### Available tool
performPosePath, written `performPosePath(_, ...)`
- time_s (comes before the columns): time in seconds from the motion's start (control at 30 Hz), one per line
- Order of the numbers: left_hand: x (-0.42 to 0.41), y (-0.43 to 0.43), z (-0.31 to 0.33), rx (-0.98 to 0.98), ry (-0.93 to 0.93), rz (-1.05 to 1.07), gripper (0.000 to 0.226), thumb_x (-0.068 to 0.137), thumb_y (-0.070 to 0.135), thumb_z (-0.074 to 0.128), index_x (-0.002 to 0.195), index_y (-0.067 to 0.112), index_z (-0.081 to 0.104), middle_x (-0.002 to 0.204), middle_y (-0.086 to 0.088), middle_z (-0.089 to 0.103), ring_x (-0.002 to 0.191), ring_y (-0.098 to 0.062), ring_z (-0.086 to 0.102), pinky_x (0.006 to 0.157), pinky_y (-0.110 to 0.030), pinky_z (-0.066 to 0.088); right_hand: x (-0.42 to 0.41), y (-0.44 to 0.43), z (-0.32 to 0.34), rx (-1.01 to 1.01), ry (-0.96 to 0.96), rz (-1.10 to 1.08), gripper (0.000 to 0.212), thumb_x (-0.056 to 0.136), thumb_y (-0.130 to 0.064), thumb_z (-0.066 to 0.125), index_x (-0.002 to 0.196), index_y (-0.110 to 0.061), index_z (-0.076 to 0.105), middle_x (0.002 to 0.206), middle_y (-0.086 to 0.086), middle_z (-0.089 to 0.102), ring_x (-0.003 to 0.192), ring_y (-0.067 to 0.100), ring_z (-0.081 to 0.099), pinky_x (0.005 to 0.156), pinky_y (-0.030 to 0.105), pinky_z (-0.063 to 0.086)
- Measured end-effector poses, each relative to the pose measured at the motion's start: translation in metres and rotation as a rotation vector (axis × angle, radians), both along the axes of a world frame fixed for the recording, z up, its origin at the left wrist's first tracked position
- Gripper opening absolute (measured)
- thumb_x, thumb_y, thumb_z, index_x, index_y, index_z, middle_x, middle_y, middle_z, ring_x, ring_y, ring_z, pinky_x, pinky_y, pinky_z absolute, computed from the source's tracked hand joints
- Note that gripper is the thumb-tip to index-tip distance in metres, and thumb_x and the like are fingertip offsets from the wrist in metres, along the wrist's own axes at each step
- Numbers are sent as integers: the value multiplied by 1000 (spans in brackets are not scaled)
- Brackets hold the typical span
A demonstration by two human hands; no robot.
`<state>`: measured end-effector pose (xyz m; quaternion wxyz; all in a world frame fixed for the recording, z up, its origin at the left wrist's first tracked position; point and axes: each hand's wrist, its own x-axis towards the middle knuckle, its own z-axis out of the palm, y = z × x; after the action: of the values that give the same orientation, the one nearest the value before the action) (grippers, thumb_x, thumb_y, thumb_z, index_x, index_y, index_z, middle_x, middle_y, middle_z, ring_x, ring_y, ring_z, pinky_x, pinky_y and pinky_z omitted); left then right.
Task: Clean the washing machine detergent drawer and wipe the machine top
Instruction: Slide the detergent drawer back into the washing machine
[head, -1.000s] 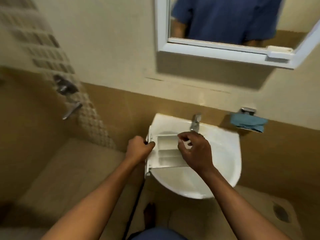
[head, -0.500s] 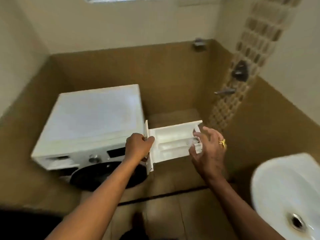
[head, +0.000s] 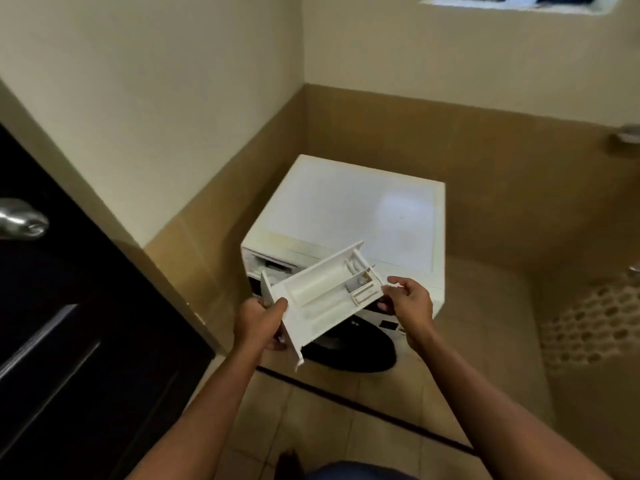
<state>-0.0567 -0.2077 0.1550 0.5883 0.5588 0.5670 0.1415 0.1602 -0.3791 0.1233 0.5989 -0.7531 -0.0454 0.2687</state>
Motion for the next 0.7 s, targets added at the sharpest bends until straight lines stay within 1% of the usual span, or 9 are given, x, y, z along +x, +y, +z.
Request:
performPosePath(0.1,-38,27,-19,-173,-21,38,21,85,15,70,100,3,62,94,-23,70,80,-43,73,59,-59,61,-15,51,-27,40,159,23,21,90,-4,71,111,-4,69,101,16,75,88,28,76,81,39,64)
performPosePath(0.17,-61,39,-33,-289,-19,72,25,86,12,70,107,1,64,98,-24,67,91,-48,70,66,-63,60,-24,78,-45,23,198,73,16,88,-1,72,104,-1,72,101,18,74,90,31,75,85,45,63)
performPosePath(0.27,-86,55,-57,-402,-45,188,33,89,16,69,117,0,61,111,-25,65,96,-49,68,65,-58,61,-40,118,-72,-12,266,128,13,90,0,71,103,-2,72,96,17,77,88,31,77,84,49,63)
performPosePath(0.33,-96,61,-69,-419,-59,262,36,92,19,68,121,0,58,113,-27,64,94,-47,68,62,-55,60,-47,141,-86,-26,322,137,11,92,0,69,103,-1,71,93,18,77,85,33,77,81,50,63)
performPosePath(0.4,-99,63,-76,-419,-43,326,36,94,18,67,121,-2,57,106,-25,66,85,-44,71,60,-55,61,-49,163,-103,-31,384,160,12,92,1,68,104,1,69,94,21,76,86,35,77,81,51,63)
performPosePath(0.5,-94,70,-80,-405,-35,383,34,94,18,66,119,-3,59,96,-24,70,71,-38,74,67,-61,61,-49,188,-127,-43,437,268,16,92,-1,68,108,-1,69,98,21,77,92,37,76,85,54,61)
performPosePath(0.57,-89,78,-84,-396,-35,402,34,94,19,67,119,-3,59,97,-23,70,72,-37,75,72,-63,60,-48,203,-141,-73,421,368,23,89,-8,71,112,-6,71,102,17,77,95,35,75,86,51,61)
performPosePath(0.63,-83,83,-88,-390,-39,414,34,94,19,66,118,-3,59,94,-21,70,73,-36,75,69,-60,61,-49,211,-148,-104,431,446,33,88,-15,73,120,-8,70,109,13,75,88,28,73,75,44,63)
performPosePath(0.7,-80,86,-90,-393,-50,427,33,94,19,66,117,-3,59,90,-20,70,68,-34,74,65,-55,62,-57,212,-143,-157,473,505,33,90,-26,73,121,-14,69,112,12,72,81,20,64,64,36,58)
